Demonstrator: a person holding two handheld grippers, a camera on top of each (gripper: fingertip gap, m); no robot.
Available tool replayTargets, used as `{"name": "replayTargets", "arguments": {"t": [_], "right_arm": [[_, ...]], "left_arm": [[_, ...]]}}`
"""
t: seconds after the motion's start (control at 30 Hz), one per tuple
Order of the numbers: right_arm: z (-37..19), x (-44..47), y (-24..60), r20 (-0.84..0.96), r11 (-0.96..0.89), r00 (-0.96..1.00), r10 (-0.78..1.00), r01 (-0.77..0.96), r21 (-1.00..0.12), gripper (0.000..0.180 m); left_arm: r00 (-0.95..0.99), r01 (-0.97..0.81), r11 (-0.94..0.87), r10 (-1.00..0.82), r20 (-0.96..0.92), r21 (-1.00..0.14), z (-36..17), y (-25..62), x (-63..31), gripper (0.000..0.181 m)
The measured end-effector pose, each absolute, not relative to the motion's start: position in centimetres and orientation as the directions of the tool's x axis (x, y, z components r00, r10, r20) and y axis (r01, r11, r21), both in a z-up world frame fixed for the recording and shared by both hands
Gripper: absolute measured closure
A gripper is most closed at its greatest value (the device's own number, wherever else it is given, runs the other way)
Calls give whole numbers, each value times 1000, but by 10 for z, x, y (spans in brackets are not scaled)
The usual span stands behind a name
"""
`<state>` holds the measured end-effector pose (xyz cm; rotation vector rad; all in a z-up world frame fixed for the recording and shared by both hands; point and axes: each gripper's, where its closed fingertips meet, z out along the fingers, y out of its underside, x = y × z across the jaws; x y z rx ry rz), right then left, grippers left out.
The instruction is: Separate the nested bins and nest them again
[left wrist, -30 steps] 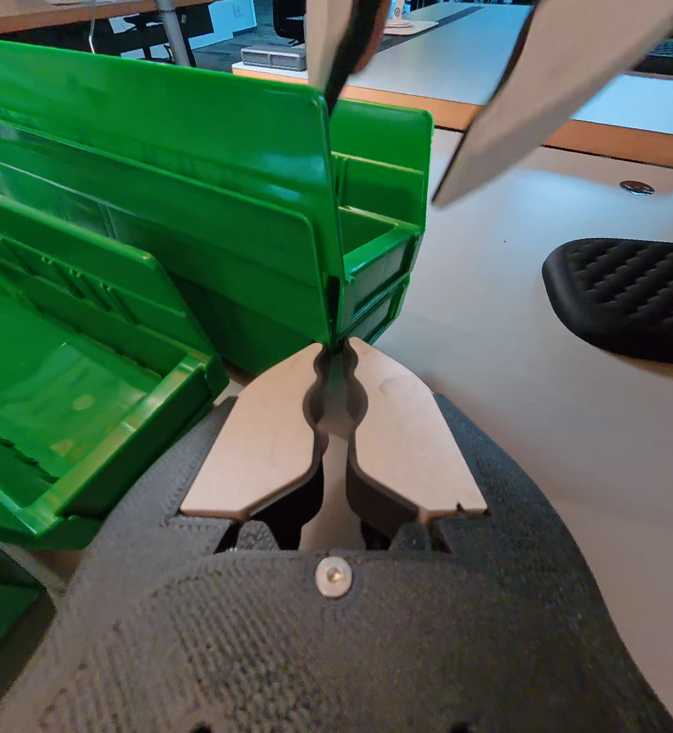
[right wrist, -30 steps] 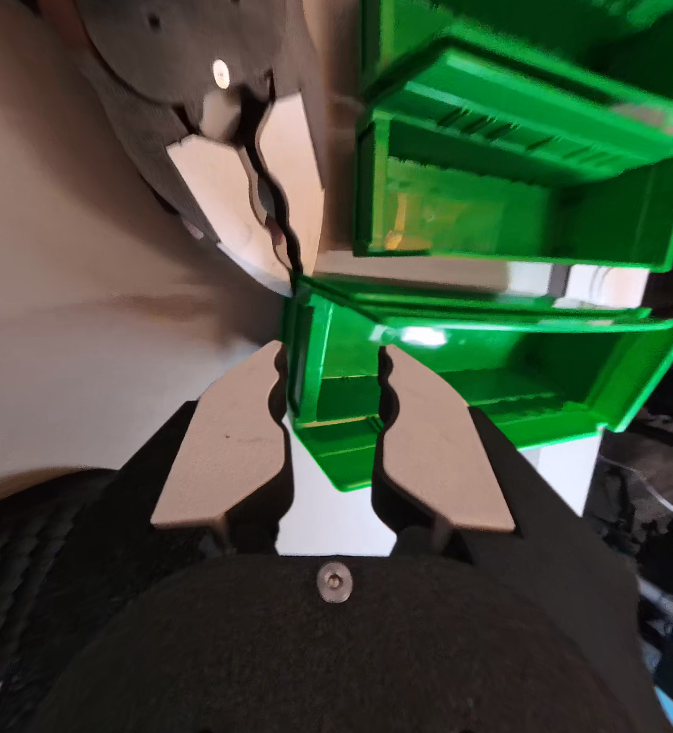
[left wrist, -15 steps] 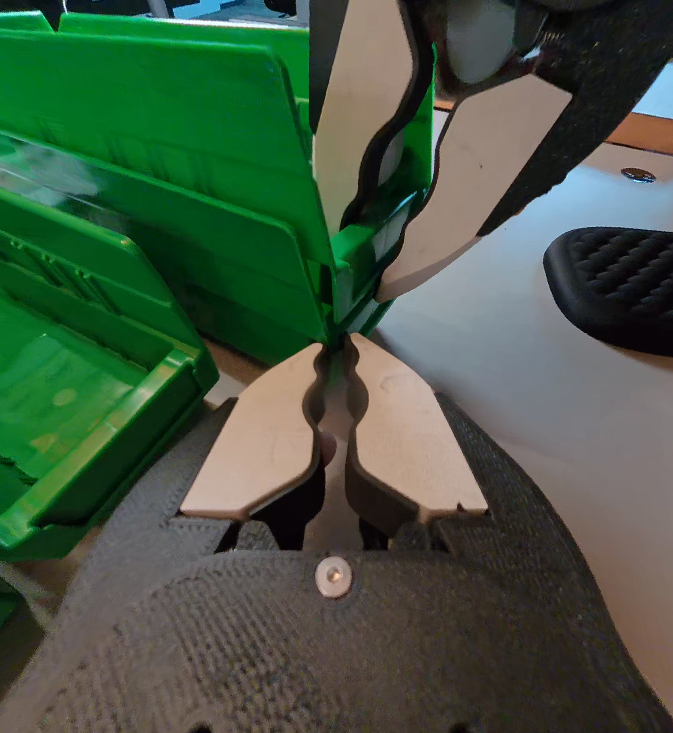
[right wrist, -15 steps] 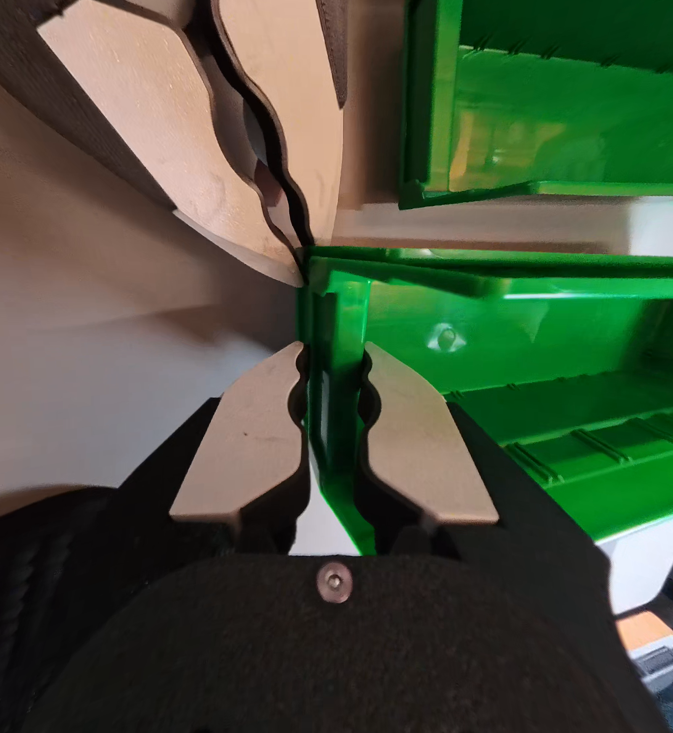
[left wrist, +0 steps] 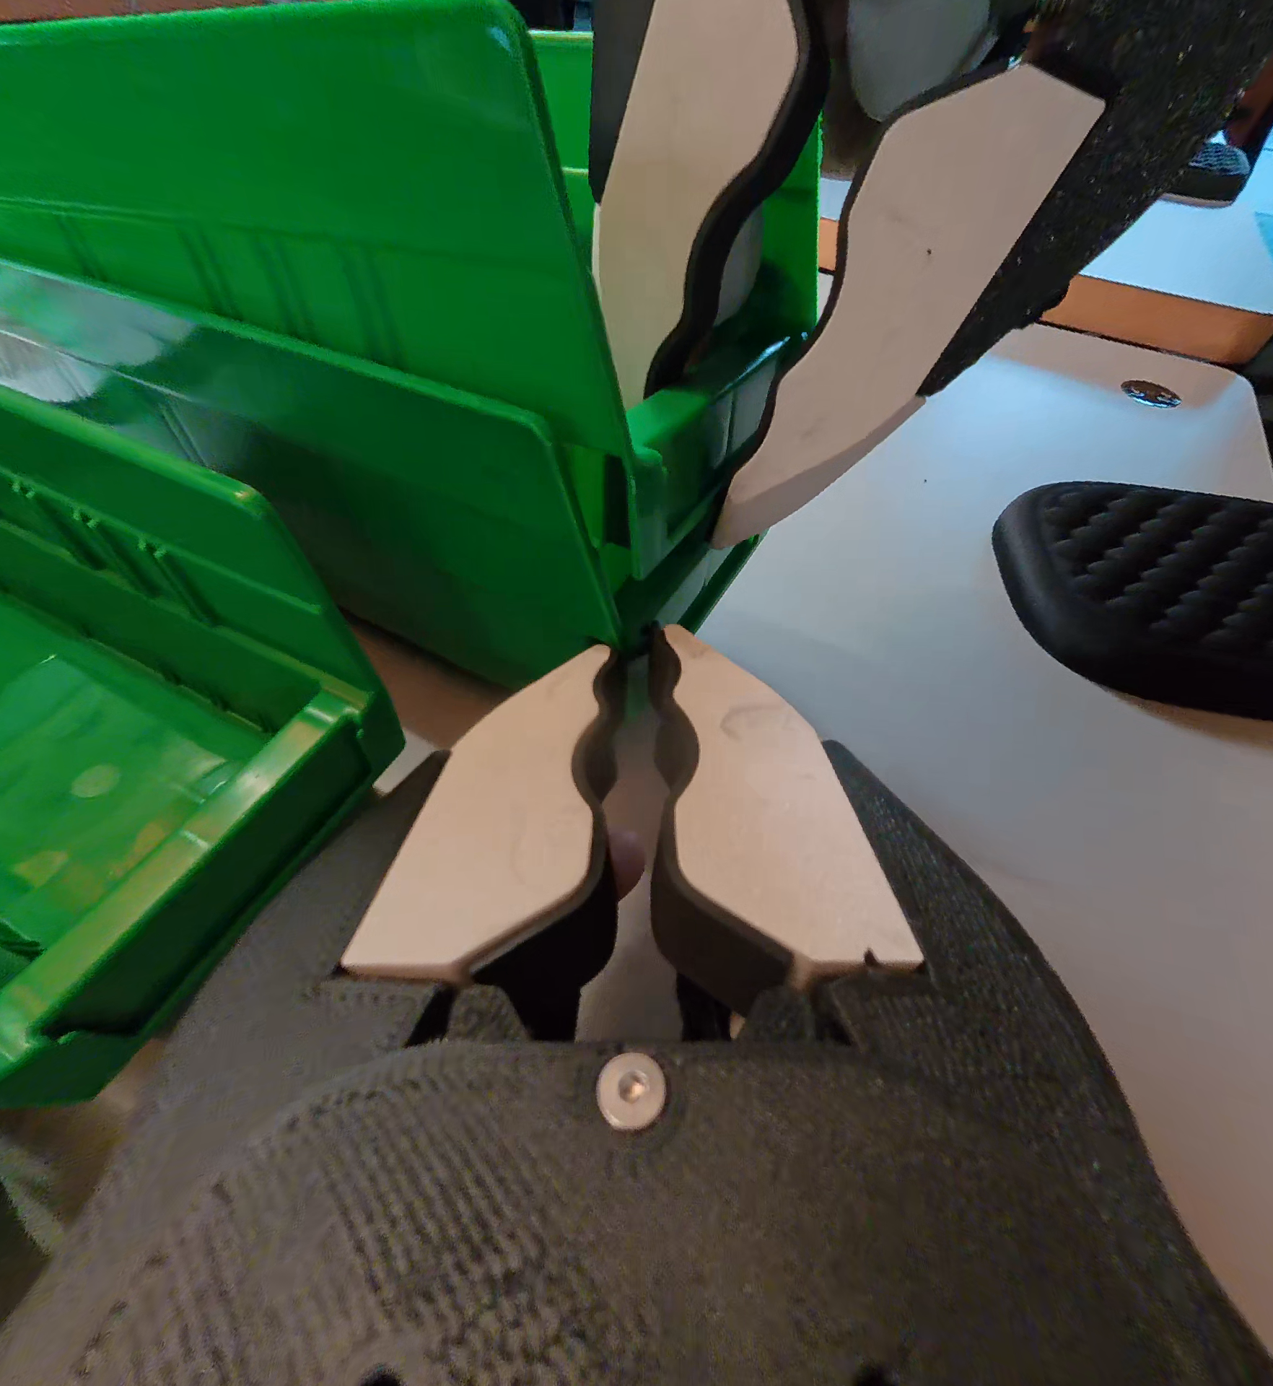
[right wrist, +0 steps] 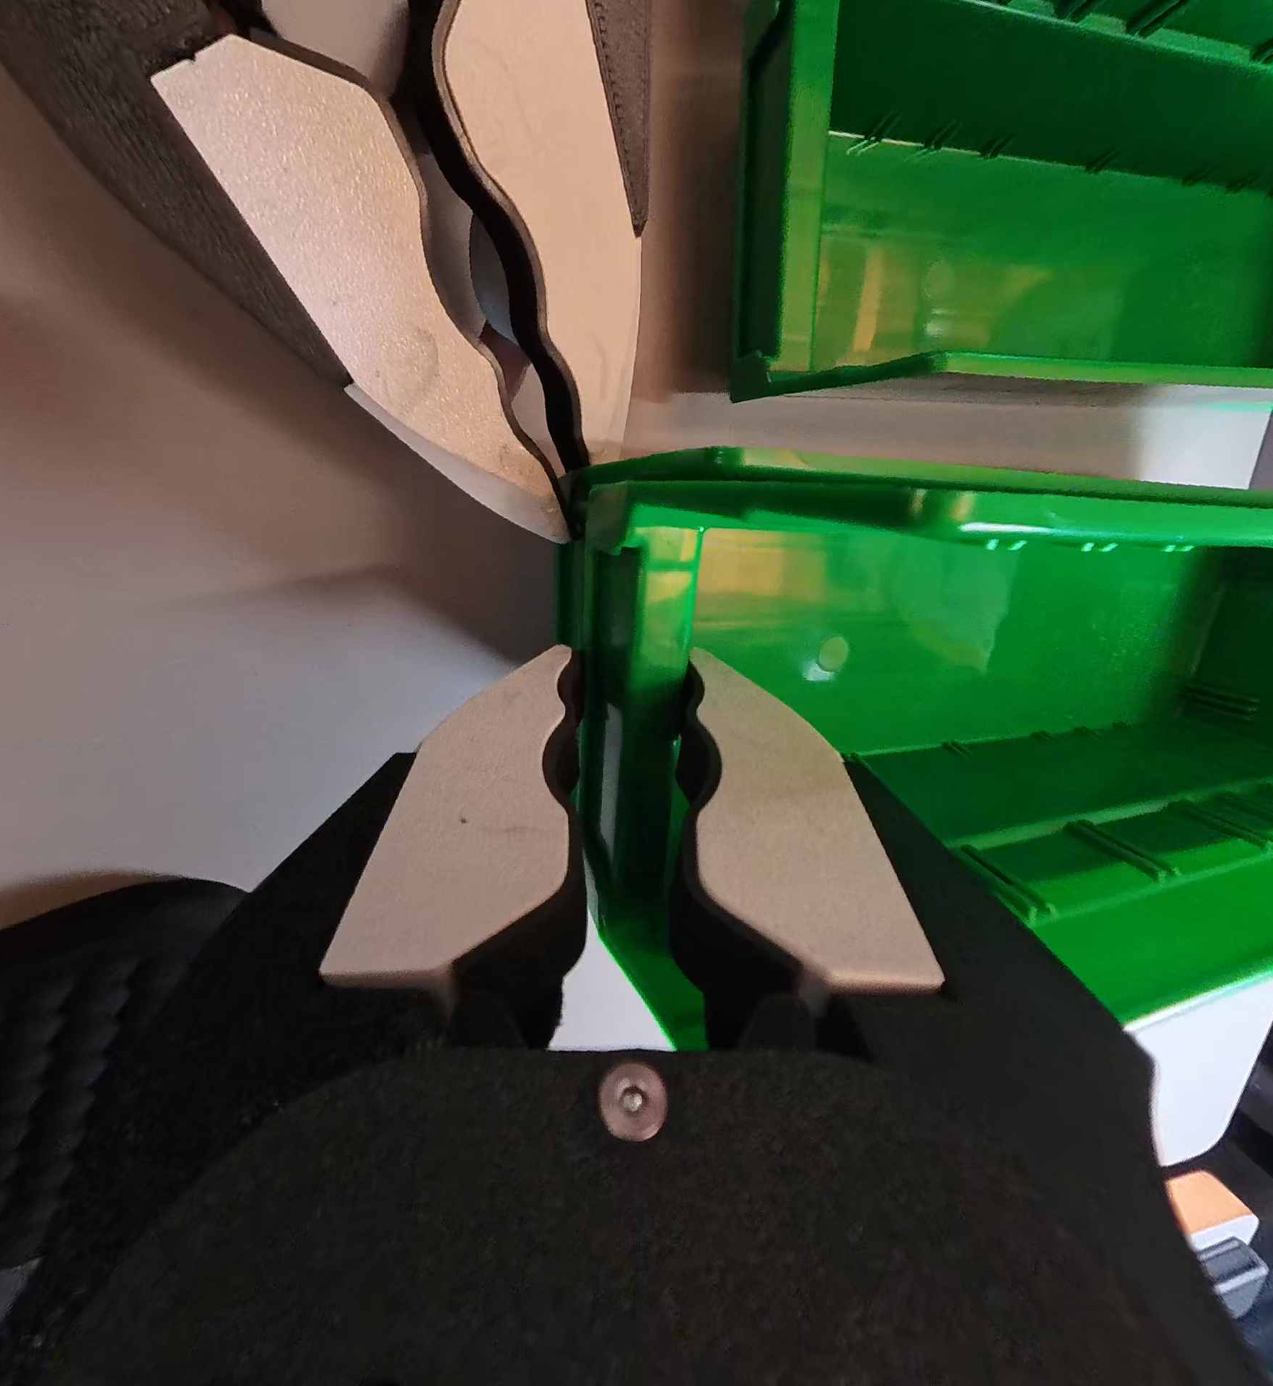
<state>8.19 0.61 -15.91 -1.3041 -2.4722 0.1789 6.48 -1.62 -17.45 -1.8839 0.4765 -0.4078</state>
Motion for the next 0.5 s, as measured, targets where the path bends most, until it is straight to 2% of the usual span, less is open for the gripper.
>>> {"name": "replayTargets", "arguments": {"t": [0.3,0.5], "right_arm": [[-164,80,8,227,576,-530,817,766,-285,157],[-173,71,7,319,614,-532,784,741,-273,155]], "left_arm": [[857,-139,-348,-512,64,-927,-182,-15,64,173],[872,-139,-389,-483,73,-911,-188,-15,54,173]]}}
